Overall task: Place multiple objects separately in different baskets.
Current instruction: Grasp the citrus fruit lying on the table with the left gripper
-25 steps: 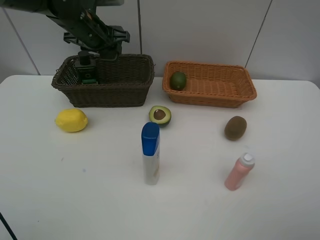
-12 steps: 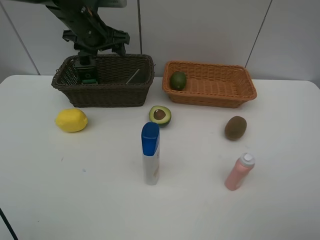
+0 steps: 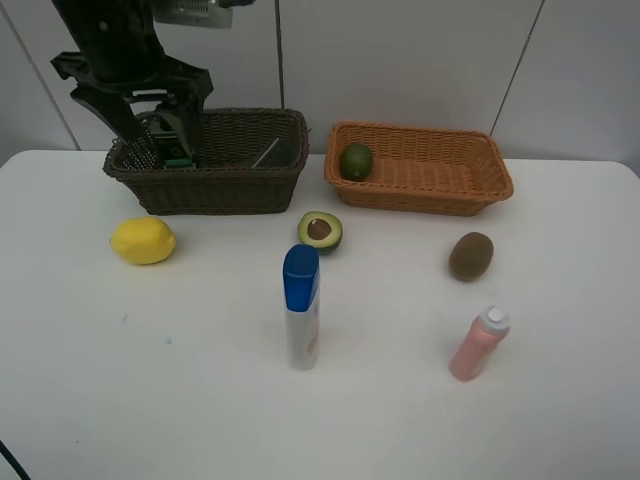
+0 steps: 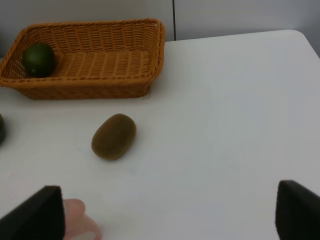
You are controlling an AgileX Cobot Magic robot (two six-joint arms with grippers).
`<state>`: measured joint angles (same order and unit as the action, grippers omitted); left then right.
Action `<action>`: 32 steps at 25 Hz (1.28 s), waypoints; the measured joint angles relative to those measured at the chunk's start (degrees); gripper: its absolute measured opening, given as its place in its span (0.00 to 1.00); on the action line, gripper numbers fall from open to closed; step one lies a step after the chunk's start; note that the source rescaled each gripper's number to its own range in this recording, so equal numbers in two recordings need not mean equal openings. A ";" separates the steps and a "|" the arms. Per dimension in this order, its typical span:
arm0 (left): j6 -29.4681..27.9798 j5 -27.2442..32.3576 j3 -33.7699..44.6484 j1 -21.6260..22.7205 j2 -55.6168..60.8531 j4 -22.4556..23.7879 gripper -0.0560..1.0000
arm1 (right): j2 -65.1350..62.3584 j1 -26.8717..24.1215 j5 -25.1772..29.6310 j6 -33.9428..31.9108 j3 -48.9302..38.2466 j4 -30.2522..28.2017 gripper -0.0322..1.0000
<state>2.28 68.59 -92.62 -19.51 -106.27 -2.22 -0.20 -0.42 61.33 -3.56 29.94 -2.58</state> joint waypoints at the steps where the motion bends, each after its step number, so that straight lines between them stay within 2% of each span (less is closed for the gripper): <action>1: 1.23 -0.01 0.59 0.00 0.20 -0.11 1.00 | 0.00 0.00 0.00 0.00 0.00 0.00 1.00; 5: 7.81 0.12 5.24 0.00 2.28 -1.26 1.00 | 0.00 0.00 0.00 0.00 0.00 0.00 1.00; 9: 17.55 0.17 11.75 0.00 5.78 -1.47 1.00 | 0.00 0.00 0.00 0.00 0.00 0.00 1.00; 13: 25.01 -0.47 16.79 0.00 6.96 0.55 1.00 | 0.00 0.00 0.00 0.00 0.00 0.00 1.00; 15: 28.52 -2.76 19.37 0.00 6.96 2.73 1.00 | 0.00 0.00 0.00 0.00 0.00 0.00 1.00; 18: 33.57 -9.38 22.53 0.05 6.96 5.18 1.00 | 0.00 0.00 0.00 0.00 0.00 0.00 1.00; 21: 36.53 -16.54 24.33 0.05 6.89 7.25 1.00 | 0.00 0.00 0.00 0.00 0.00 0.00 1.00; 24: 37.27 -20.89 24.47 0.17 6.00 9.86 1.00 | 0.00 0.00 0.00 0.00 0.00 0.00 1.00; 32: 37.21 -21.75 24.47 3.20 -1.57 11.89 1.00 | 0.00 0.00 0.00 0.00 0.00 0.00 1.00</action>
<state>39.49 46.83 -68.14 -16.31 -107.85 9.67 -0.20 -0.42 61.33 -3.56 29.94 -2.58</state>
